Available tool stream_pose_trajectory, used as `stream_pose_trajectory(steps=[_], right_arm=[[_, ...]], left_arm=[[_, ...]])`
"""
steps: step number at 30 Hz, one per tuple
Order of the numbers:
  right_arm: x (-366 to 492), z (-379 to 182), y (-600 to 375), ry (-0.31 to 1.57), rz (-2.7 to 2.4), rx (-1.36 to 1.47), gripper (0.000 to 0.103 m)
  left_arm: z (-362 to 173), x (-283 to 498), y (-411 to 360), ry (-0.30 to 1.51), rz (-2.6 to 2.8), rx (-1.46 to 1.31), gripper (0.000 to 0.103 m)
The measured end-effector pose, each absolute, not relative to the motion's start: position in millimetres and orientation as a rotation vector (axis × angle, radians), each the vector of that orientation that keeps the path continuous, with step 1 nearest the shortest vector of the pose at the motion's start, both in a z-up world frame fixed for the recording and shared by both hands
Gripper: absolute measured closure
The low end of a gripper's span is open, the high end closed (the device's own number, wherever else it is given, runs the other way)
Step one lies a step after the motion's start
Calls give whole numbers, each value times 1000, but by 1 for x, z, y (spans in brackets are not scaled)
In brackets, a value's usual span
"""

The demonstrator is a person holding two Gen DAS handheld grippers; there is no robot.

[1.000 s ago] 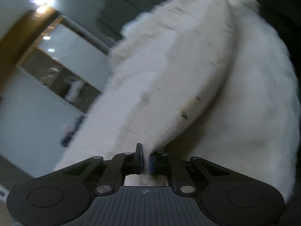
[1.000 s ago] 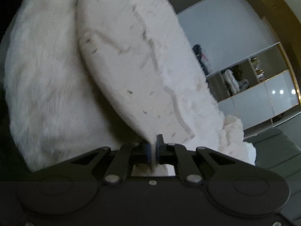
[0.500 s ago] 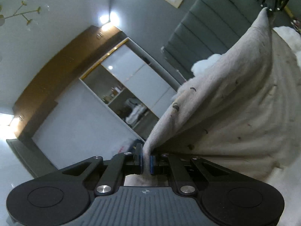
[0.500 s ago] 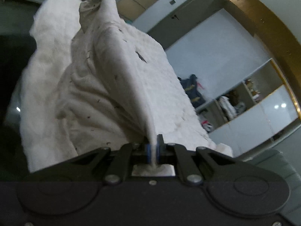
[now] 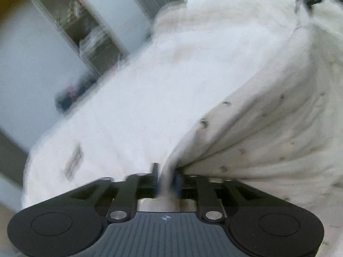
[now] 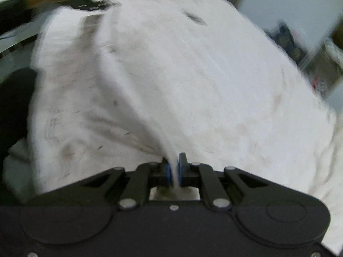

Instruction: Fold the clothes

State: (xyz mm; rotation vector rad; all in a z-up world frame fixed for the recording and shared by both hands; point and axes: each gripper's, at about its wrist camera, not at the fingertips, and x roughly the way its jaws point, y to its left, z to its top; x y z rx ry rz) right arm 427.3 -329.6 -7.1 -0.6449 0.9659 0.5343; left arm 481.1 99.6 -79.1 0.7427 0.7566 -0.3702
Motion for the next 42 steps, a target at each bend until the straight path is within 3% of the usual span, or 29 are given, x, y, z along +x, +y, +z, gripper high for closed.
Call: stream_pose_trajectory(steps=[2,4,6,8,12,14,18,19,24,29,31,33,37,39,41,42], right_arm=[[474,-47,-330,1003,308,-652,73],[491,-68,-330,980,159,-670,68],[484,-73,-338,919,112,-664,46],[471,-73,-350,892,82,-619,46],[402,-37,-401,794,112,-193,44],[369,-34,-420,735,123,16,38],[293,-58,-423,672,145,240,41],[281,-71,-415,680,137,248,44],[237,-121,-389,874,116,220,52],[214,-90,-388,904,78,230,52],[197,-66,-388,875,100,217,48],[175,-51,-385,804,123,221,36],[137,-44,-387,713,204,332,35],[116,-47,-390,680,242,391,35],[106,-53,-388,667,239,395,34],[98,-60,-387,664,241,389,34]], left_arm=[[-120,523,104,894,-267,672,78],[-130,538,110,905,-239,549,74],[-127,528,123,847,-204,471,63],[-119,509,134,786,-181,422,60],[-95,446,152,691,-243,158,53],[-86,417,151,651,-269,52,29],[-74,326,125,559,-323,-163,11],[-75,317,118,569,-328,-162,0],[-99,272,89,709,-285,-87,0],[-94,269,124,808,-188,-246,1],[-88,266,131,813,-170,-239,1],[-79,267,138,771,-174,-246,1],[-74,295,161,694,-126,-390,1],[-79,316,176,683,-105,-500,6],[-85,339,191,682,-80,-608,33],[-92,356,195,708,-60,-650,34]])
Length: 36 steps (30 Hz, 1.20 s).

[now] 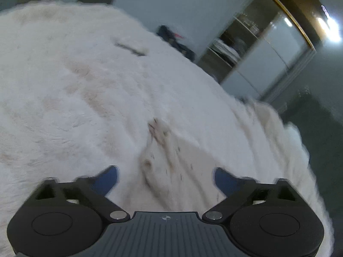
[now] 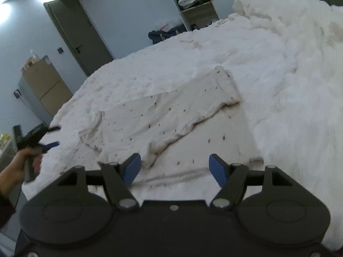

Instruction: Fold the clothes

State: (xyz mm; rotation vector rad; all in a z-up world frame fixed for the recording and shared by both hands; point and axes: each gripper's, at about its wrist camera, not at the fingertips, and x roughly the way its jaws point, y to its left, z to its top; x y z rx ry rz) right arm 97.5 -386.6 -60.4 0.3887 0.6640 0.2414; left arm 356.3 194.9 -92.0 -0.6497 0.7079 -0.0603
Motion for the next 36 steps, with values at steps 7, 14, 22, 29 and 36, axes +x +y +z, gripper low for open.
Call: stream_pose_trajectory(steps=[7,14,22,29,36], right_arm=[[101,-77,-392,623,216,498,34],[117,-85,-392,665,206,511,34],[112,-88,-403,647,215,594,34],[107,-89,-403,617,218,616,34],[109,-91,-396,622,245,624,34]], left_arm=[[-111,401,179,812,-68,-600,85],[-102,374,170,788,-139,-573,102],[-123,341,206,846,-89,-825,99],[-124,320,222,801,-12,-811,51],[-83,359,222,702,-64,-642,28]])
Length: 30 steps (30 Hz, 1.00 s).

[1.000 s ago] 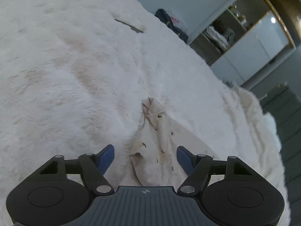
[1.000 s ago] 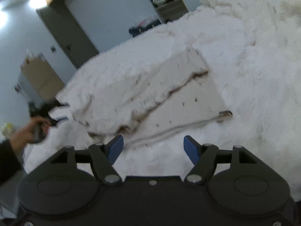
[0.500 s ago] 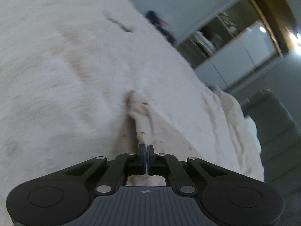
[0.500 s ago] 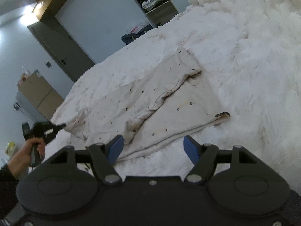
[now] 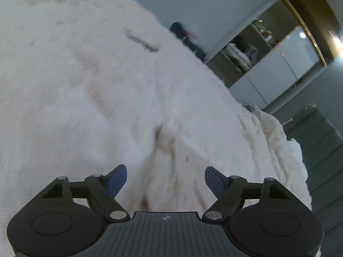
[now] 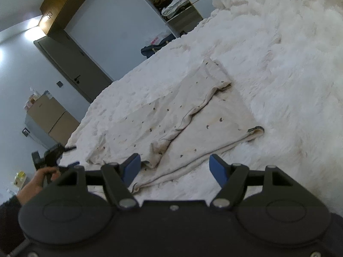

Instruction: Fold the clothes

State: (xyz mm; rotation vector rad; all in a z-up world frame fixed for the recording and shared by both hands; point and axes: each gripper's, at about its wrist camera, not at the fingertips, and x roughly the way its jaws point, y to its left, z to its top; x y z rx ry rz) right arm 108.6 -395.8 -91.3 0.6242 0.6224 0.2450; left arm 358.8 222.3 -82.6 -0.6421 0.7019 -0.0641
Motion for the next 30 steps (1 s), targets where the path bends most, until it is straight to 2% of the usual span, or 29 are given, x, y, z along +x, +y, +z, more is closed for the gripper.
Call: stream_pose_trajectory(steps=[3,6,7,8,9,11,12,16,21,22,24,25,26,27,30], right_arm=[[112,-86,-381,624,245,534,34],[120,-66,-333,559,334,318,34],[133,-59,-306,556,395,252,34],[147,-51,-278,553,456,184,42],[159,-46,-253,558,501,125,68],[200,-40,-174,549,617,-79,103],[221,-37,-135,543,673,-183,95],[275,-67,-3,439,774,-590,88],[304,-112,72,307,785,-883,63],[306,-120,80,289,780,-922,61],[310,-132,90,283,789,-967,65],[313,-136,94,293,794,-970,68],[315,-137,95,307,797,-964,95],[317,-138,95,316,798,-953,102],[314,-136,91,291,797,-940,102]], left_arm=[[-81,395,219,741,-86,-662,29],[-87,439,223,825,-128,-658,30],[-91,452,222,851,-147,-647,34],[-95,464,218,881,-182,-635,38],[-102,478,216,928,-235,-620,41],[-112,493,211,983,-292,-588,45],[-118,501,208,1015,-315,-543,45],[-128,516,221,1043,-337,-524,46],[-134,526,240,1050,-420,-571,53],[-136,527,241,1053,-434,-572,53],[-140,530,242,1065,-466,-568,57],[-141,532,242,1071,-472,-560,72],[-140,533,243,1074,-468,-545,97],[-140,535,243,1075,-453,-517,96],[-139,544,242,1062,-438,-491,97]])
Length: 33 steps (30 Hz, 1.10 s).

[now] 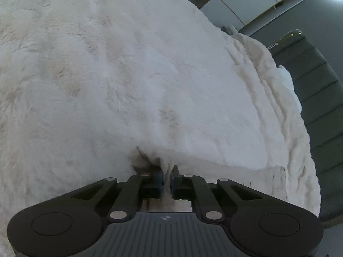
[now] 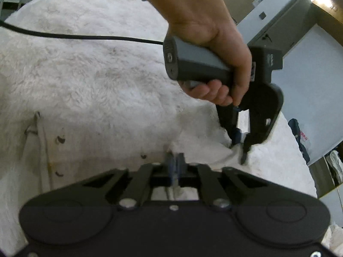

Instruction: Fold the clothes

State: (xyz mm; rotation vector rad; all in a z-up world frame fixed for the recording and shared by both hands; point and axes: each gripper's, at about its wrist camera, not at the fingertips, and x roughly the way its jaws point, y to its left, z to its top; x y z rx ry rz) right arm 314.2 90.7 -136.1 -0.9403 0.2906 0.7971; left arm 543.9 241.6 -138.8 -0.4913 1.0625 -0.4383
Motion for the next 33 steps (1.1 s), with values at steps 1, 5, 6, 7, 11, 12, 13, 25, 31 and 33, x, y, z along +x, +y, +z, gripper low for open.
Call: stream_pose_trajectory(steps=[1,5,6,7,11,12,13,25,31,33], right_arm=[[312,-132,89,276,801,-933,102],[311,-128,94,284,871,-992,102],[313,-132,96,321,898,-1018,102],[316,-133,94,355,915,-1014,102],[308,-116,76,421,1002,-894,81],[301,-110,70,415,1012,-870,68],[290,-104,59,403,1006,-853,64],[210,-71,-222,583,349,-306,46],[149,-59,-336,549,200,219,31],[136,-61,-350,520,169,279,23]], left_arm=[[-138,547,240,1063,-440,-485,97],[-136,556,245,1070,-407,-507,97],[-137,557,247,1090,-405,-511,97],[-137,557,248,1101,-401,-500,96],[-122,547,265,1050,-387,-559,58],[-117,542,270,1036,-390,-580,44],[-112,535,275,1026,-396,-581,34],[-67,342,221,816,-487,-493,20],[-45,230,140,698,-591,-383,1],[-38,195,122,643,-557,-354,1]])
